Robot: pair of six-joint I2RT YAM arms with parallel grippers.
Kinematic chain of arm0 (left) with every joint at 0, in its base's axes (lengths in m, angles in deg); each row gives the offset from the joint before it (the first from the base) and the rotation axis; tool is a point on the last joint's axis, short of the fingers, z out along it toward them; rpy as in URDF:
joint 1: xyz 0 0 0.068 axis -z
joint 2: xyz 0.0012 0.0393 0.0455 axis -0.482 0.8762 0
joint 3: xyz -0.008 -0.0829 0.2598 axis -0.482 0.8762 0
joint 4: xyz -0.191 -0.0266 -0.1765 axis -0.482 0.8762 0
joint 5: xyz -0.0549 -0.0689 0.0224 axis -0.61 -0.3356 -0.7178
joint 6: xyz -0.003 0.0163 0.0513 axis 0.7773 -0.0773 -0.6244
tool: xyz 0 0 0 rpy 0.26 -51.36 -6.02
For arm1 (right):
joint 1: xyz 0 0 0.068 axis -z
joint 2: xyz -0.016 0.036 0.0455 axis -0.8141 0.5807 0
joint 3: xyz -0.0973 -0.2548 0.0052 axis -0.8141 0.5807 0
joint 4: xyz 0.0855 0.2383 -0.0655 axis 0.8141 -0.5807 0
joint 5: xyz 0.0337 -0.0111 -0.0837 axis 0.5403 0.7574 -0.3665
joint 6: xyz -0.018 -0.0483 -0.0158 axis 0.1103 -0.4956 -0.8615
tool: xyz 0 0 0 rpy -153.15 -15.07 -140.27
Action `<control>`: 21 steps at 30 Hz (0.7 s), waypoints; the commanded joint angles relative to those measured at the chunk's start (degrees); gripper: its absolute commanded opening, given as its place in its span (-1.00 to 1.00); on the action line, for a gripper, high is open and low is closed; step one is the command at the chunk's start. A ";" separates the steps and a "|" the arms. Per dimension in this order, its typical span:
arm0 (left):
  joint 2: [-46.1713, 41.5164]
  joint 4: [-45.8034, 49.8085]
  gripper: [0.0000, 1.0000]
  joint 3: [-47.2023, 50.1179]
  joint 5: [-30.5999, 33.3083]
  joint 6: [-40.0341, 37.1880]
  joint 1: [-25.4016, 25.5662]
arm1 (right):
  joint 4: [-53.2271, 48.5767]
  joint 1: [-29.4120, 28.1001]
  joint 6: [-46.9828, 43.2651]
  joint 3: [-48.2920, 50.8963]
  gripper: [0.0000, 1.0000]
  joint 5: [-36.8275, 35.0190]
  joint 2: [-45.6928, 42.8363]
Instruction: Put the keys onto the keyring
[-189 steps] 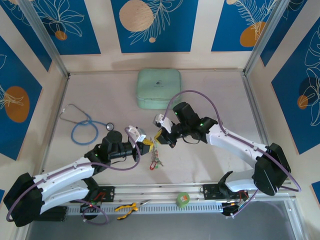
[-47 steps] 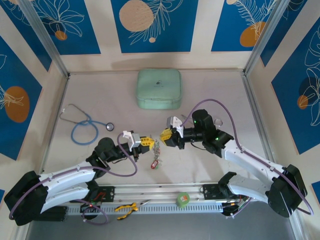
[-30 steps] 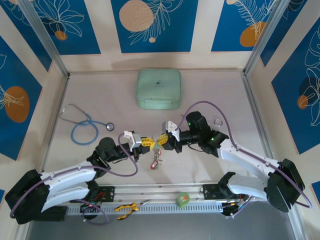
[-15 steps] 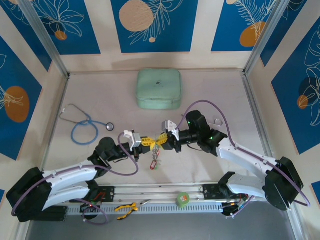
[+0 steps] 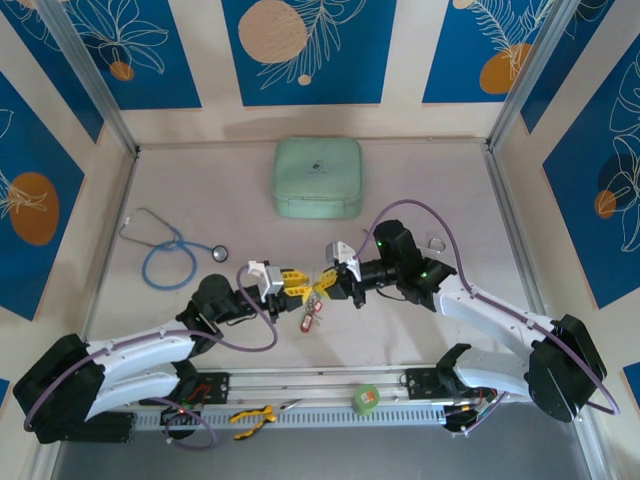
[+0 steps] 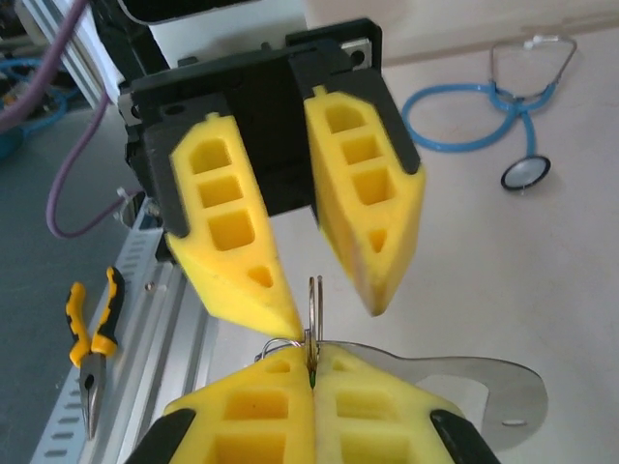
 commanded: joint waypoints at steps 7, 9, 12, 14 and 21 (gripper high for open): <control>-6.28 26.68 -0.27 -6.69 4.70 -12.98 0.34 | -20.26 -2.40 -12.43 -9.68 -1.00 -10.82 1.46; -6.32 27.67 -0.27 -7.47 4.00 -13.98 0.32 | -23.56 -3.46 -14.34 -11.44 -1.00 -13.07 2.36; -5.74 26.93 -0.30 -8.14 2.26 -14.43 0.28 | -26.47 -4.71 -16.15 -13.47 -1.00 -14.83 3.57; -5.02 26.38 -0.33 -8.49 1.01 -14.55 0.30 | -27.79 -5.65 -17.21 -14.61 -1.00 -15.65 4.33; -2.74 25.57 -0.50 -9.79 -3.45 -14.07 0.30 | -29.65 -8.41 -18.70 -18.09 -1.00 -18.31 6.75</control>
